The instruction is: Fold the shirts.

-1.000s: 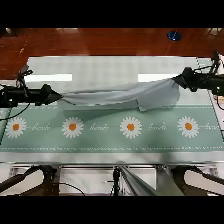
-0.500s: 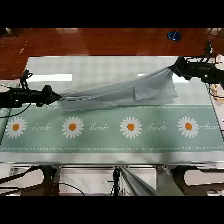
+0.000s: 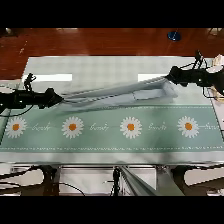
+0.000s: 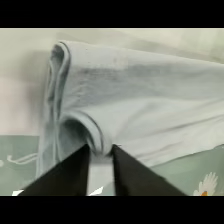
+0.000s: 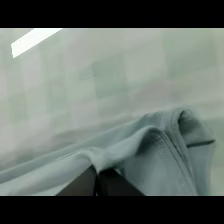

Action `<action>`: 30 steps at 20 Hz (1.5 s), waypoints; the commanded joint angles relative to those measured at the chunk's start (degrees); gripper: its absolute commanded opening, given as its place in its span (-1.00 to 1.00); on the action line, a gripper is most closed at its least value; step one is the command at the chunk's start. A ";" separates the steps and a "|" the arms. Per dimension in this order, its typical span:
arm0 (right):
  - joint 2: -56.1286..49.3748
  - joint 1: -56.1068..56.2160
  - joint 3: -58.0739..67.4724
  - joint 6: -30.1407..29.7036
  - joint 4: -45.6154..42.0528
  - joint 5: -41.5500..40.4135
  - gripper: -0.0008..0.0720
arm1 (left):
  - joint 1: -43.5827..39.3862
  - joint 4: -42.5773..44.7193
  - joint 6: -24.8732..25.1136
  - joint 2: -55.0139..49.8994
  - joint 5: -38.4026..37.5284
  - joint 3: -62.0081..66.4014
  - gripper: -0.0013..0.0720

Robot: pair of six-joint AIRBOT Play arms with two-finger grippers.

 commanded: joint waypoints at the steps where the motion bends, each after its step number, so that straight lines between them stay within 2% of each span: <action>1: -0.44 0.02 0.15 0.07 -0.81 1.84 -0.20 | 0.46 -0.02 1.07 -0.57 -0.37 0.31 0.17; 2: 0.26 -0.52 0.72 -0.63 -0.79 2.54 -0.03 | 1.53 -0.02 1.07 -0.52 -0.81 1.11 0.47; 3: 1.31 -1.40 1.66 -1.14 -1.05 3.04 0.01 | 3.10 -0.02 1.05 -0.50 -1.73 2.54 0.54; 4: 2.73 -2.69 3.13 -1.09 -1.70 3.28 0.03 | 5.33 -0.02 1.05 -0.46 -3.02 4.66 0.54; 5: 3.98 -4.17 5.25 -0.59 -3.30 4.11 0.14 | 7.52 0.00 1.05 -0.46 -4.42 7.08 0.54; 6: 4.66 -5.57 7.87 0.66 -6.19 5.90 0.14 | 9.73 0.26 1.05 -0.46 -6.27 9.86 0.54; 9: 4.74 -7.67 15.91 4.55 -21.70 15.04 0.21 | 11.98 6.01 0.85 -0.46 -12.41 17.88 0.54; 11: 4.66 -7.82 17.68 5.33 -29.00 18.93 0.39 | 10.84 8.63 0.17 -0.46 -14.64 20.90 0.54; 12: 4.33 -8.07 17.66 5.79 -29.38 20.02 0.61 | 9.99 9.07 -0.24 -0.46 -14.67 21.59 0.54; 15: 0.57 -8.59 17.66 5.38 -24.61 24.17 0.64 | 6.47 9.05 -0.22 -0.50 -14.36 21.97 0.54; 17: -3.10 -8.59 17.66 3.85 -18.25 26.27 0.64 | 3.82 9.05 -0.22 -0.55 -14.29 21.97 0.54; 21: -10.43 -8.59 17.66 2.19 -6.08 26.05 0.64 | -0.72 9.05 -0.22 -0.55 -14.14 21.97 0.54; 25: -15.37 -8.59 17.66 2.23 -6.49 28.35 0.64 | -3.17 9.05 -0.22 -0.55 -14.16 21.97 0.54; 30: -15.61 -8.13 17.66 2.01 -8.72 27.80 0.64 | -3.50 9.03 -0.22 -0.55 -14.16 21.97 0.54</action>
